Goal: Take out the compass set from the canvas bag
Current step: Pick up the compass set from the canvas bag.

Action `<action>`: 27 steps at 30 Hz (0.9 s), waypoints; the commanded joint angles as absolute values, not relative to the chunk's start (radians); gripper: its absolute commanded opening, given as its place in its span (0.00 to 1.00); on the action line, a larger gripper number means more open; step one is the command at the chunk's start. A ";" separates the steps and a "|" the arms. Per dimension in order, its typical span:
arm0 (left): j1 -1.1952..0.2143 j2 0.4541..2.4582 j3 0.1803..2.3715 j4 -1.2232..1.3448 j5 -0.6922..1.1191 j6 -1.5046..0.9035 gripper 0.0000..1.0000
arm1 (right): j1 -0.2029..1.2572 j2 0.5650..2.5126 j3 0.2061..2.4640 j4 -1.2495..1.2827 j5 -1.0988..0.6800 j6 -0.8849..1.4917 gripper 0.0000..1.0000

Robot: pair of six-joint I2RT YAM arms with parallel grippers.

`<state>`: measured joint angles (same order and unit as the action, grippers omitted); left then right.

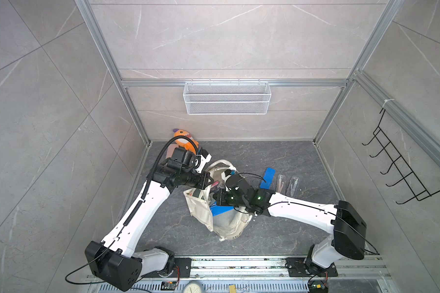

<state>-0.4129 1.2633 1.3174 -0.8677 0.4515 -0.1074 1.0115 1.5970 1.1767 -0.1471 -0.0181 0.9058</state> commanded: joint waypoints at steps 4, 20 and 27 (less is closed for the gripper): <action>-0.405 1.187 1.298 -0.793 0.426 -0.072 0.00 | 0.999 1.493 1.143 -0.167 0.078 0.935 0.00; -0.404 1.228 1.310 -0.782 0.370 -0.095 0.00 | 1.031 1.399 1.292 -0.397 0.140 0.850 0.00; -0.397 1.239 1.316 -0.784 0.337 -0.104 0.00 | 1.030 1.316 1.412 -0.563 0.158 0.786 0.00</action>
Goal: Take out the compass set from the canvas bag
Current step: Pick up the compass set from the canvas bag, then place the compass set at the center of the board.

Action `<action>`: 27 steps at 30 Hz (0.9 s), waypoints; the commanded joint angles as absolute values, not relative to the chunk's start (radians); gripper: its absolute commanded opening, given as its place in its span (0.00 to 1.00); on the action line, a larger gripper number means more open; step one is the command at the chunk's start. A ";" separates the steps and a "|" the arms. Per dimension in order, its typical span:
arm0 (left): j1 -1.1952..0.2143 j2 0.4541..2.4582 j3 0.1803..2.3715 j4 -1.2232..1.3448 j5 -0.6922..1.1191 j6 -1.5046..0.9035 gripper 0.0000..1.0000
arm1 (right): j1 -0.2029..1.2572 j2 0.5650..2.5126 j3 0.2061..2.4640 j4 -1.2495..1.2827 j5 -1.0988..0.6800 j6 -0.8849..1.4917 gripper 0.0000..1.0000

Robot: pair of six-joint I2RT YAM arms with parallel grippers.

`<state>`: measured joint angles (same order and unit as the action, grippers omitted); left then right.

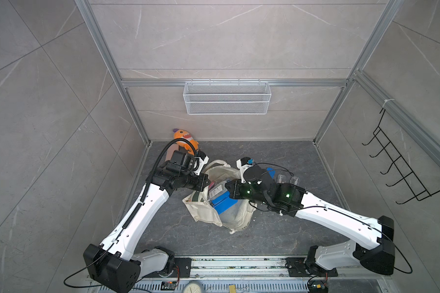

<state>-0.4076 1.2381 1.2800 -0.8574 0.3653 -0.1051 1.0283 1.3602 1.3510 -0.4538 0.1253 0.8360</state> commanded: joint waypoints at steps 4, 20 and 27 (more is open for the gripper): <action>-0.394 1.244 1.318 -0.782 0.320 -0.112 0.00 | 1.030 1.265 1.491 -0.689 0.196 0.746 0.00; -0.394 1.244 1.316 -0.783 0.351 -0.116 0.00 | 0.842 1.053 1.647 -0.888 0.409 0.661 0.00; -0.394 1.251 1.325 -0.785 0.369 -0.117 0.00 | 0.755 1.141 1.648 -0.840 0.394 0.618 0.00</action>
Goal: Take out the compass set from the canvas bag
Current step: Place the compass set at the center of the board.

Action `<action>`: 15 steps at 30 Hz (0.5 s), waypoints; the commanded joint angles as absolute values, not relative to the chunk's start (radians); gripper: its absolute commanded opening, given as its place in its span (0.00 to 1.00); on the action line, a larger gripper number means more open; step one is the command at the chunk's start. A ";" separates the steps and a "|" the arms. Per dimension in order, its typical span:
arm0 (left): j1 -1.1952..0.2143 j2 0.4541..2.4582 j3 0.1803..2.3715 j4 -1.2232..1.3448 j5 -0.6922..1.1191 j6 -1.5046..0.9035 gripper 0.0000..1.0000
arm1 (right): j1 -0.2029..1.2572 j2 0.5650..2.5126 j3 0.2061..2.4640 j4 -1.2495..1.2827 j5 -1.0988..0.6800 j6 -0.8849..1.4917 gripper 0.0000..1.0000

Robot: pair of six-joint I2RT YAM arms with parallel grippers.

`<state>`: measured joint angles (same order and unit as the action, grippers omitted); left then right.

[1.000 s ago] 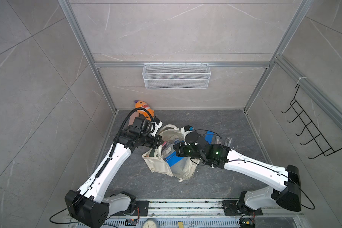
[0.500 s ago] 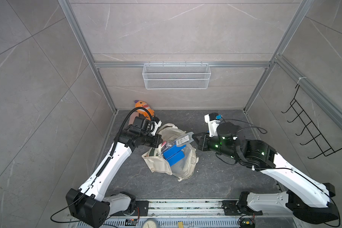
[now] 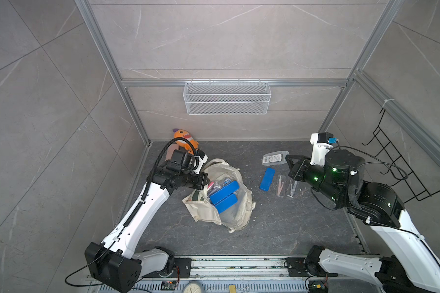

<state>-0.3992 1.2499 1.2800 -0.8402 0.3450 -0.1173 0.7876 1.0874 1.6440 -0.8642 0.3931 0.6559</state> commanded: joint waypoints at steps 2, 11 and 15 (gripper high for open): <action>-0.393 1.256 1.329 -0.787 0.373 -0.120 0.00 | 0.712 1.184 1.637 -0.810 0.343 0.614 0.00; -0.394 1.258 1.338 -0.788 0.389 -0.139 0.00 | 0.446 1.391 1.508 -0.585 0.014 0.686 0.00; -0.394 1.265 1.351 -0.796 0.395 -0.138 0.00 | 0.361 1.487 1.444 -0.454 -0.118 0.727 0.00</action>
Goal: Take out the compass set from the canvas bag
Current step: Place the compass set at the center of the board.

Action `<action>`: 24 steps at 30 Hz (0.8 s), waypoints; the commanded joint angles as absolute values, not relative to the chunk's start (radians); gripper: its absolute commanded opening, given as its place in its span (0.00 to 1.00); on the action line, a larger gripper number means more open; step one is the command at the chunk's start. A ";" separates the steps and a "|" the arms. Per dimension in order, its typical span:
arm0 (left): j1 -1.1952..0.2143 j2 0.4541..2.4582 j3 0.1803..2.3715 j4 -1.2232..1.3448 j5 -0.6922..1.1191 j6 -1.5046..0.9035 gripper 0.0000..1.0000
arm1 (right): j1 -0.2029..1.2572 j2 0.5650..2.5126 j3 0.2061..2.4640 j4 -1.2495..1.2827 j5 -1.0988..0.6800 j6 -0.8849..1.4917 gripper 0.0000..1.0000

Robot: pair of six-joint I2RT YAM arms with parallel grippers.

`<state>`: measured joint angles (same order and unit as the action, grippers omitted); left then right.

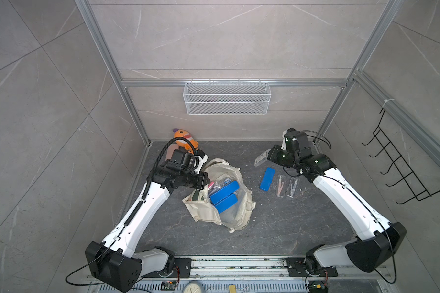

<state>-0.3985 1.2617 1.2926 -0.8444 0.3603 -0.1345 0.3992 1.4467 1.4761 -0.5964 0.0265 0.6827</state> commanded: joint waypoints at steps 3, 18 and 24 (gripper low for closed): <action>-0.394 1.268 1.360 -0.799 0.395 -0.139 0.00 | 0.311 1.562 1.406 -0.354 -0.226 0.768 0.00; -0.394 1.272 1.356 -0.782 0.416 -0.173 0.00 | 0.224 1.927 1.448 -0.225 -0.547 0.775 0.00; -0.394 1.275 1.368 -0.794 0.425 -0.175 0.00 | 0.203 1.988 1.466 -0.284 -0.541 0.719 0.00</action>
<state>-0.3985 1.2823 1.3087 -0.8448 0.3763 -0.1684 0.2138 1.9675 1.4338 -0.2653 -0.5182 0.7586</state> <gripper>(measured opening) 0.077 0.072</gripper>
